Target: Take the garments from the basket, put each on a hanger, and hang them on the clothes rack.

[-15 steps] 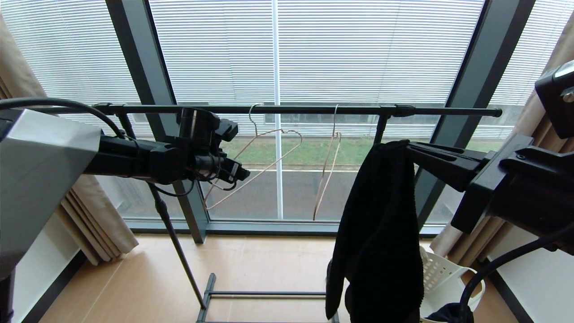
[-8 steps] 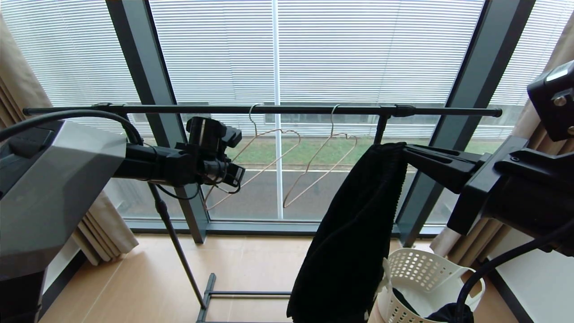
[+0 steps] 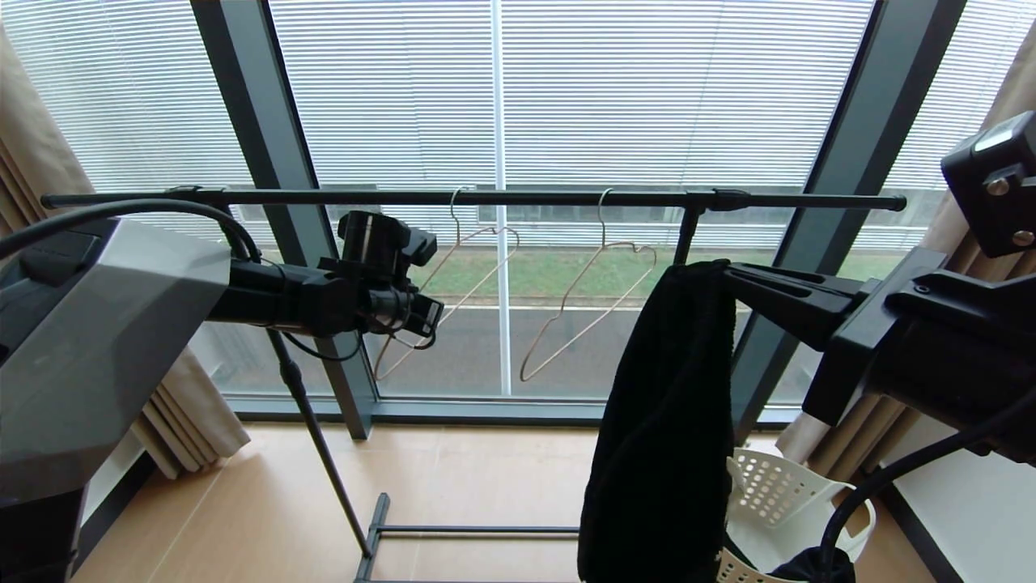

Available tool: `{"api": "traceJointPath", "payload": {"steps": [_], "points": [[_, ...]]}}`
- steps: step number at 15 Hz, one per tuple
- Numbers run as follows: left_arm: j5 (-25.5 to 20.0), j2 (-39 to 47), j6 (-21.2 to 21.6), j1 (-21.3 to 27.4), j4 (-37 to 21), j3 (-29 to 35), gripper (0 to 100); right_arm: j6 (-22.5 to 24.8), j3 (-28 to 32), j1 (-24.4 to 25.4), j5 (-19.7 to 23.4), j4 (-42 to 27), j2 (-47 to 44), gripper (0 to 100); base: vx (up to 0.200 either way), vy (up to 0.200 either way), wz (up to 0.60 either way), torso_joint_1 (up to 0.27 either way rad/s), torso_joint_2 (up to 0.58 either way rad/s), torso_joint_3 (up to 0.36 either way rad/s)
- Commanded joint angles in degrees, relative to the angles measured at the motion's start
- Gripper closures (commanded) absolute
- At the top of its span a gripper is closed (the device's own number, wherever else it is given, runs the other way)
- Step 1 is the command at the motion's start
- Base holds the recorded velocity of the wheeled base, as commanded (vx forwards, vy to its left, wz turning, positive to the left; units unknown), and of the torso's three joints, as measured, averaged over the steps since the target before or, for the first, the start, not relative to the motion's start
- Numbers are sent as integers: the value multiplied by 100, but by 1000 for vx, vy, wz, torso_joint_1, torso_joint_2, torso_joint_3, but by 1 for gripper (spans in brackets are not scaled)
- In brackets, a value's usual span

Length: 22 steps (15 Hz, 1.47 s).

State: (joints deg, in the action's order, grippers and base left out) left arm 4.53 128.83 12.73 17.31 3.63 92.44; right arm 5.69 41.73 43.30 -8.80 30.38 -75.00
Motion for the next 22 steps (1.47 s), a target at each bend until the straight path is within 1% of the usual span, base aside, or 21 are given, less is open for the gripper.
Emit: {"api": "traceJointPath", "payload": {"steps": [1,4,7,9,11,13,14,16,17,18,19,20,21,22], "points": [[4,-148,-7,0,6,-7,100,2,2,3,1,3,-50,100,0,0,0,0,0,0],[4,-350,-16,0,6,-95,100,2,2,3,1,3,-50,100,0,0,0,0,0,0],[4,-464,-130,36,6,-174,100,2,-7,3,1,3,-50,100,0,0,0,0,0,0],[-5,-649,-130,36,6,-358,100,2,2,3,1,3,-50,100,0,0,0,0,0,0],[-14,-1088,-130,115,50,-771,100,2,-7,3,-8,3,-68,100,0,0,0,0,0,0],[-14,-1484,-130,194,419,-1378,100,2,-7,3,-8,3,-138,100,0,0,0,0,0,0],[-14,-1747,-130,273,841,-1984,100,2,-33,-6,-8,-14,-147,100,0,0,0,0,0,0],[-14,-2143,-130,352,1359,-2837,100,2,-86,-23,-43,-32,-129,100,0,0,0,0,0,0],[-32,-2415,-130,352,1676,-3399,100,11,-77,-85,-218,-173,-103,100,0,0,0,0,0,0],[-128,-2749,-130,343,2150,-4199,100,20,195,-147,-561,-612,-129,100,0,0,0,0,0,0],[-155,-2890,-121,343,2388,-4542,100,11,362,-147,-658,-902,-173,100,0,0,0,0,0,0],[-172,-3083,-130,352,2950,-5254,100,2,556,-155,-790,-1271,-402,100,0,0,0,0,0,0],[-172,-3101,-121,352,3126,-5447,100,11,573,-173,-834,-1271,-498,100,0,0,0,0,0,0],[-172,-3127,-121,352,3557,-5922,100,11,600,-305,-974,-1263,-701,100,0,0,0,0,0,0]]}}
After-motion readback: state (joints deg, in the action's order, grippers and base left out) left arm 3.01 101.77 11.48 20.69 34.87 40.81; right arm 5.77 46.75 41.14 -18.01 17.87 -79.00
